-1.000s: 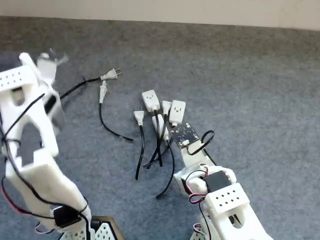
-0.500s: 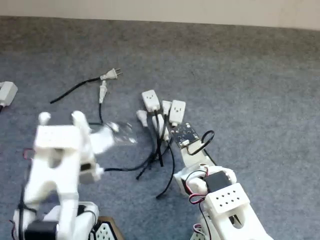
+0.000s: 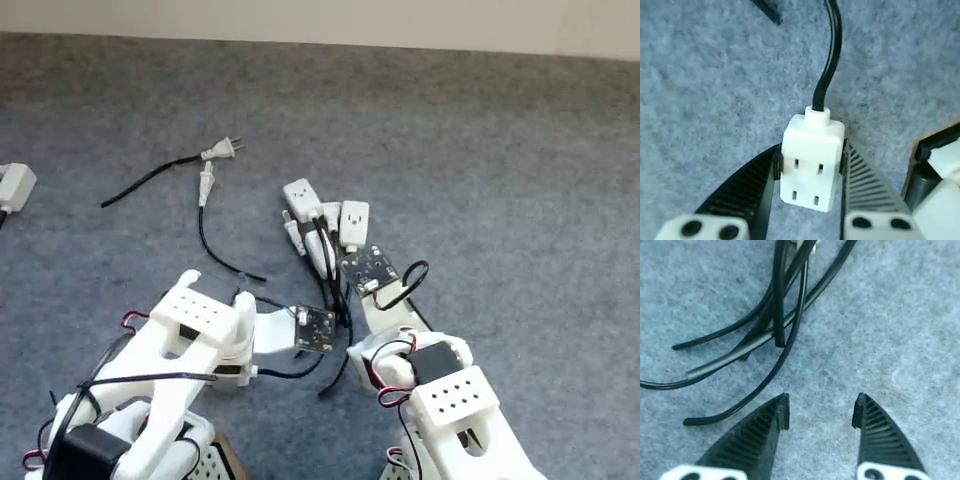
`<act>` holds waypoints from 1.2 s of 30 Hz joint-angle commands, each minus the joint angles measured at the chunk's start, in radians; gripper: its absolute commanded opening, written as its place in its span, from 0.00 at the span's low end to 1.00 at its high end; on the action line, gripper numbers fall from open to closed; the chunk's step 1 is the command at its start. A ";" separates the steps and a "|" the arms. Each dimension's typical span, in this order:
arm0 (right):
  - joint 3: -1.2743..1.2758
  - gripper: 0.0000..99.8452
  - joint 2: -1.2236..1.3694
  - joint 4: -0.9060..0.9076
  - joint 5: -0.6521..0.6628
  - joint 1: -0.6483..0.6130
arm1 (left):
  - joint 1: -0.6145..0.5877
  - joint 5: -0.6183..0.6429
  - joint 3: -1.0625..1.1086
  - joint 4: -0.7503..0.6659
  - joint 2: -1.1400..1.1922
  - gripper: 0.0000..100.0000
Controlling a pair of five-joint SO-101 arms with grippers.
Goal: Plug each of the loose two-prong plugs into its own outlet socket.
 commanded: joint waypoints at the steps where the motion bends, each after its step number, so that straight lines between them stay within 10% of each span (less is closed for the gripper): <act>1: -0.007 0.21 -0.019 -0.015 0.009 0.005 | 0.016 0.044 -0.004 -0.066 0.059 0.08; 24: -0.013 0.21 -0.019 -0.010 0.009 0.015 | -0.269 -0.161 -0.084 0.219 -0.404 0.18; 36: -0.065 0.21 -0.016 -0.008 0.011 0.325 | -0.506 -0.222 -0.219 0.258 -0.404 0.00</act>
